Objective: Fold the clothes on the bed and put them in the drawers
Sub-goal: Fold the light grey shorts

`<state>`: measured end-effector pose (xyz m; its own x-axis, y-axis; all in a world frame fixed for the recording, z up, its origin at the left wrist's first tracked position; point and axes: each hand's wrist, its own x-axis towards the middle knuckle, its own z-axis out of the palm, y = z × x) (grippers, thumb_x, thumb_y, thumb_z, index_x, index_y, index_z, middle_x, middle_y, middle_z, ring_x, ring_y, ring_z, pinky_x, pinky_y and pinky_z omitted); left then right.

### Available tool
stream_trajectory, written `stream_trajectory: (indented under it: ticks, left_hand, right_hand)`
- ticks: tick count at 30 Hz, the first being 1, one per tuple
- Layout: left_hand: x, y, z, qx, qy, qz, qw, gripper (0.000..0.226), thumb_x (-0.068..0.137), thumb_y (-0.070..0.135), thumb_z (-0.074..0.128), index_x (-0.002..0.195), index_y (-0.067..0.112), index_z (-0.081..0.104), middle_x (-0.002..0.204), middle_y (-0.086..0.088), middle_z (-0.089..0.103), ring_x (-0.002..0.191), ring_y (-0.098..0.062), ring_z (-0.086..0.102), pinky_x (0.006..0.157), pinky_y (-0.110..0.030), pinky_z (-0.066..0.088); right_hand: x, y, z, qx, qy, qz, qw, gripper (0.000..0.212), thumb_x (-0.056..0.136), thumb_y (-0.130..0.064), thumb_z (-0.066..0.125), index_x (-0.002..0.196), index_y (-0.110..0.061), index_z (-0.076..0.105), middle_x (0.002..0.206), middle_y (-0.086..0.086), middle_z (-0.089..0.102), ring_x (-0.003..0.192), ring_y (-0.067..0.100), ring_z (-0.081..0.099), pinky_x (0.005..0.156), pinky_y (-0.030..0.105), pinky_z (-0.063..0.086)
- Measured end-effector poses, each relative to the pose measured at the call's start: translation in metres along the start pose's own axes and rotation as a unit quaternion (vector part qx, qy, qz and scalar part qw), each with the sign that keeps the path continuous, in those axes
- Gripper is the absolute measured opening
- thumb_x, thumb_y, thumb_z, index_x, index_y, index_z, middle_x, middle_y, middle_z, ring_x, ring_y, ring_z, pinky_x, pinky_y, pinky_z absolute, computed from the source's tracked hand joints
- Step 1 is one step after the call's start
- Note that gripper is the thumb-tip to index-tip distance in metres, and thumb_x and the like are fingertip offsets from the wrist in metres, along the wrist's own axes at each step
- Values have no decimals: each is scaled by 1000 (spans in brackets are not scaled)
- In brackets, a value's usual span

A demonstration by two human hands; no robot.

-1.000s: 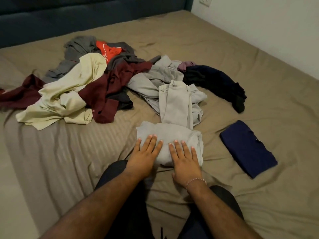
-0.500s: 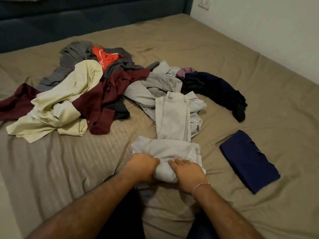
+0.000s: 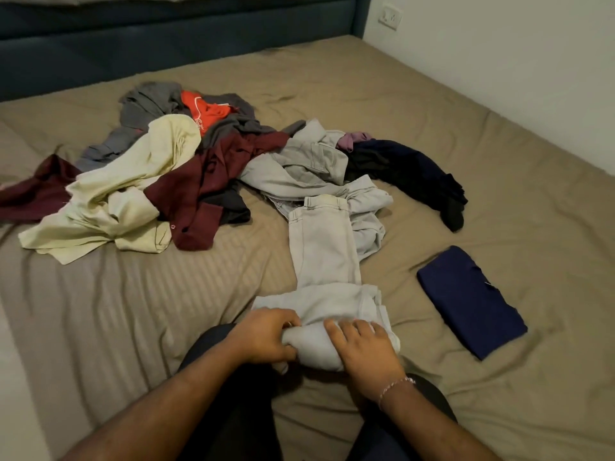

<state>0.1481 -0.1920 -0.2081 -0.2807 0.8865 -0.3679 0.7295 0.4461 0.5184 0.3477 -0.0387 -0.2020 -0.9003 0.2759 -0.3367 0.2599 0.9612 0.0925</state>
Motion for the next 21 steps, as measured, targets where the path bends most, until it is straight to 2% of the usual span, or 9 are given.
stream_trajectory:
  ticks: [2,5,8,11,14,16,17,19,21]
  left_hand:
    - [2,3,-23,-61,-39,3,997,39,71,46,71,108,35,72,102,15,73,93,-5,66,84,-27,54]
    - [1,11,-50,-180,-138,36,973,29,68,36,62,94,27,71,86,12,68,75,-1,62,70,-23,51]
    - [5,16,-71,-277,-185,48,942,43,63,31,64,96,4,70,85,0,64,76,-8,59,70,-25,47]
    - [21,11,-91,-374,-173,9,911,55,60,27,67,97,-13,66,86,-10,64,79,-18,59,71,-29,48]
    - [50,0,-113,-422,-62,-61,902,35,71,18,64,101,10,77,84,-3,72,77,-15,64,61,-25,49]
    - [72,-10,-124,-396,59,-116,909,17,88,20,62,95,24,77,84,2,71,84,-20,64,64,-28,47]
    - [82,-16,-125,-345,113,-146,920,17,95,22,60,102,25,75,93,1,72,95,-25,66,71,-31,48]
    - [92,-27,-114,-169,166,-179,955,40,98,35,57,135,20,63,132,-10,64,125,-33,59,95,-37,48]
    - [90,-19,-82,-5,187,-117,975,71,93,52,47,155,19,42,161,-14,39,147,-34,38,116,-46,38]
  right_hand:
    - [2,13,-27,51,-61,-29,996,79,85,-42,69,152,-32,28,138,4,53,119,30,56,97,47,51]
    - [-5,26,-67,72,-57,-61,994,73,72,-47,76,133,-37,38,128,-2,43,111,23,50,86,45,56]
    - [-16,37,-100,94,-83,-76,989,78,68,-51,77,134,-41,35,123,-8,48,104,18,53,84,40,56]
    - [-1,56,-132,114,-83,-79,987,72,68,-49,72,129,-44,34,108,-10,62,91,15,59,75,36,55]
    - [48,80,-154,112,-62,-73,989,65,70,-44,70,130,-39,45,108,-9,64,99,19,63,77,38,54]
    - [88,99,-154,138,-35,-44,989,71,76,-33,72,142,-31,48,131,-1,63,119,24,60,95,41,52]
    - [104,107,-148,165,-27,-14,986,75,79,-28,72,149,-27,45,143,2,57,129,25,56,105,41,48]
    - [124,114,-120,226,-44,47,972,80,85,-25,72,157,-23,38,159,5,44,142,27,45,116,38,39]
    - [126,104,-76,220,-107,56,968,82,90,-33,70,161,-21,30,167,8,31,150,27,34,122,40,31]
